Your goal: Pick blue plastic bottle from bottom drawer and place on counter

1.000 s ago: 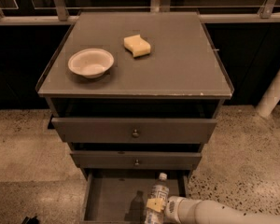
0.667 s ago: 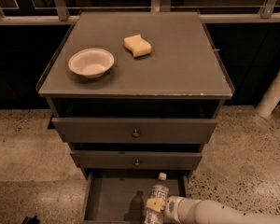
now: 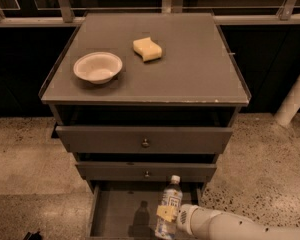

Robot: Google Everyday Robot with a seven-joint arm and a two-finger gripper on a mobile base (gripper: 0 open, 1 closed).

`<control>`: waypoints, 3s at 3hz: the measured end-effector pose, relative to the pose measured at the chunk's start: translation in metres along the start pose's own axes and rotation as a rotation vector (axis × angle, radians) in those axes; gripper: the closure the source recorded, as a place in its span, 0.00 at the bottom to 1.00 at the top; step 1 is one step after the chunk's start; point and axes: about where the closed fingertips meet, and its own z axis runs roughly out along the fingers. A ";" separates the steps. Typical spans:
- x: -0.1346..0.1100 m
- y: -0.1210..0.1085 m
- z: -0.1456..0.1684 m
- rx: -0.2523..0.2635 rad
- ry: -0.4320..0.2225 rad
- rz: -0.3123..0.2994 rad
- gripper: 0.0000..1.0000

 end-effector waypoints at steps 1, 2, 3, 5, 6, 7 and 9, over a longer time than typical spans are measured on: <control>-0.006 0.047 -0.033 0.008 -0.080 -0.074 1.00; -0.021 0.090 -0.069 0.026 -0.172 -0.143 1.00; -0.037 0.131 -0.110 0.053 -0.274 -0.208 1.00; -0.048 0.147 -0.127 0.071 -0.317 -0.268 1.00; -0.056 0.156 -0.138 0.072 -0.379 -0.287 1.00; -0.090 0.175 -0.157 0.041 -0.485 -0.317 1.00; -0.172 0.225 -0.162 -0.093 -0.510 -0.296 1.00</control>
Offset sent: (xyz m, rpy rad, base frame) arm -0.0042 0.0385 0.2401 -0.2321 -0.4505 -0.0416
